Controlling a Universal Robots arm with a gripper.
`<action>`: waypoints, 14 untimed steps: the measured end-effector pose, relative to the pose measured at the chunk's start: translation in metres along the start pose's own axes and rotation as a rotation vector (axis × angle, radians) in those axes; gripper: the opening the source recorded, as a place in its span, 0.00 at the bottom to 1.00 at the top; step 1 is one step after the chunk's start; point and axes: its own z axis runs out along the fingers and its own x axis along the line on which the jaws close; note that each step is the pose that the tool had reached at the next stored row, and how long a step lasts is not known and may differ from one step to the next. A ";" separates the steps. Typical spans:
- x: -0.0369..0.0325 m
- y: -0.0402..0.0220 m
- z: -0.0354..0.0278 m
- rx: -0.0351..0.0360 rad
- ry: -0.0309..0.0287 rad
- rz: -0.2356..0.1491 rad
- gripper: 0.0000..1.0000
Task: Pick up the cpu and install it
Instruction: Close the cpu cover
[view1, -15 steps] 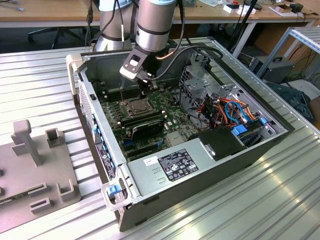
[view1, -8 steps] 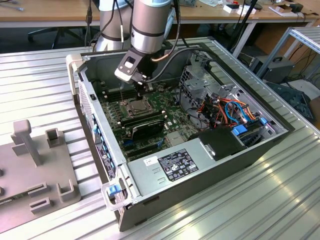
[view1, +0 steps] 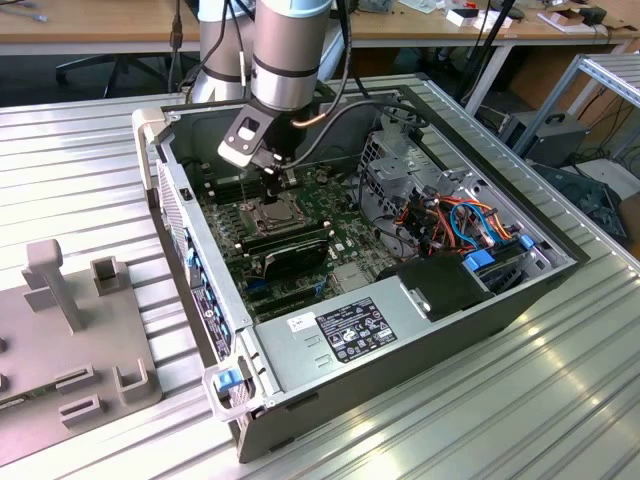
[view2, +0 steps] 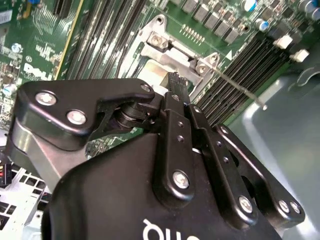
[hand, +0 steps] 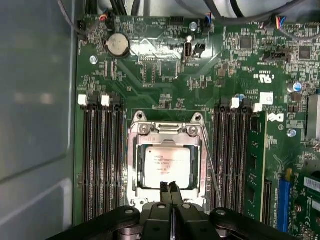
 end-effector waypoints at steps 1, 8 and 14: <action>0.0001 -0.0039 0.0022 0.0002 -0.0001 0.000 0.11; 0.0003 -0.0106 0.0117 0.0024 -0.0005 0.000 0.11; 0.0005 -0.0106 0.0135 0.0021 0.0000 0.000 0.11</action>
